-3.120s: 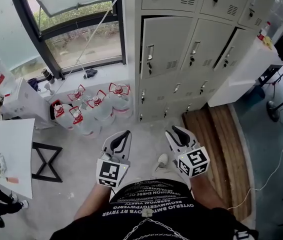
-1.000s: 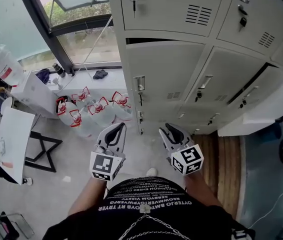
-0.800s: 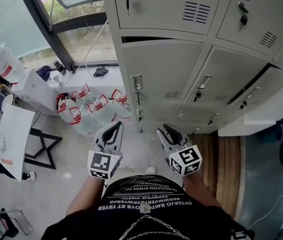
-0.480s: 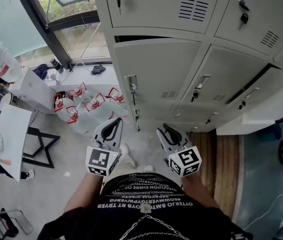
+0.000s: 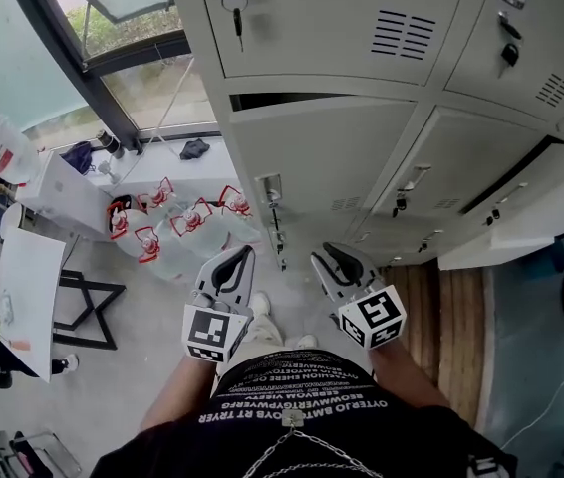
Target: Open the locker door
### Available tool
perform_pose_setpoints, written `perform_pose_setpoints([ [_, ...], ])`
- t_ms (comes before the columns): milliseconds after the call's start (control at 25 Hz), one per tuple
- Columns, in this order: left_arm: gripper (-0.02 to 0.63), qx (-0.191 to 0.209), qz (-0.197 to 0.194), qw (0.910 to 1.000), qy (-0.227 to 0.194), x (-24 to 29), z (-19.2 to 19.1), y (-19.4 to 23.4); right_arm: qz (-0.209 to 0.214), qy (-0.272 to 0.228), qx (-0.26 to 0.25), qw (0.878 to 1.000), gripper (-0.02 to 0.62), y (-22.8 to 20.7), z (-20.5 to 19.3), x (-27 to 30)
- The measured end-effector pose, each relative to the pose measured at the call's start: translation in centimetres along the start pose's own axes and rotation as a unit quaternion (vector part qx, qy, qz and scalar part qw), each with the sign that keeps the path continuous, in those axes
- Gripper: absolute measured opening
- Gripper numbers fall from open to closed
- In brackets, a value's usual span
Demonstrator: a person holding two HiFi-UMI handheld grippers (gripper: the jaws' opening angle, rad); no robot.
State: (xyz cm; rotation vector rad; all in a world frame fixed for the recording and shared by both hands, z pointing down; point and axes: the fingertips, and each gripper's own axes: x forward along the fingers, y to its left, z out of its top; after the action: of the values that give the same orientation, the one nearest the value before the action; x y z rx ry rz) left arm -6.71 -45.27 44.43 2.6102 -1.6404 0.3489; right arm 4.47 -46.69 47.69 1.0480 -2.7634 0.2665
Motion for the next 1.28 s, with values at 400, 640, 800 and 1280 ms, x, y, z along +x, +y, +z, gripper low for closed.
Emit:
perform_pose_setpoints([
  [400,-0.008,-0.003,-0.005,0.9999,0.013,1.5,-1.4,4.9,0.024,-0.008,-0.028,0.999,0.086,2.1,2.6,6.4],
  [640,-0.008,-0.004,-0.016,0.9998,0.014,3.0,-1.4,7.9,0.015,-0.009,-0.029,0.999,0.086,2.0,3.8,9.3],
  [800,-0.008,-0.003,-0.031,0.9994,0.015,4.2,-1.6,8.9,0.007,-0.009,-0.023,1.000,0.086,1.5,4.1,10.9],
  [1280,-0.008,0.005,-0.061,0.9981,0.011,6.5,-1.3,10.3,-0.002,-0.012,-0.013,1.000,0.091,1.3,5.6,13.6],
])
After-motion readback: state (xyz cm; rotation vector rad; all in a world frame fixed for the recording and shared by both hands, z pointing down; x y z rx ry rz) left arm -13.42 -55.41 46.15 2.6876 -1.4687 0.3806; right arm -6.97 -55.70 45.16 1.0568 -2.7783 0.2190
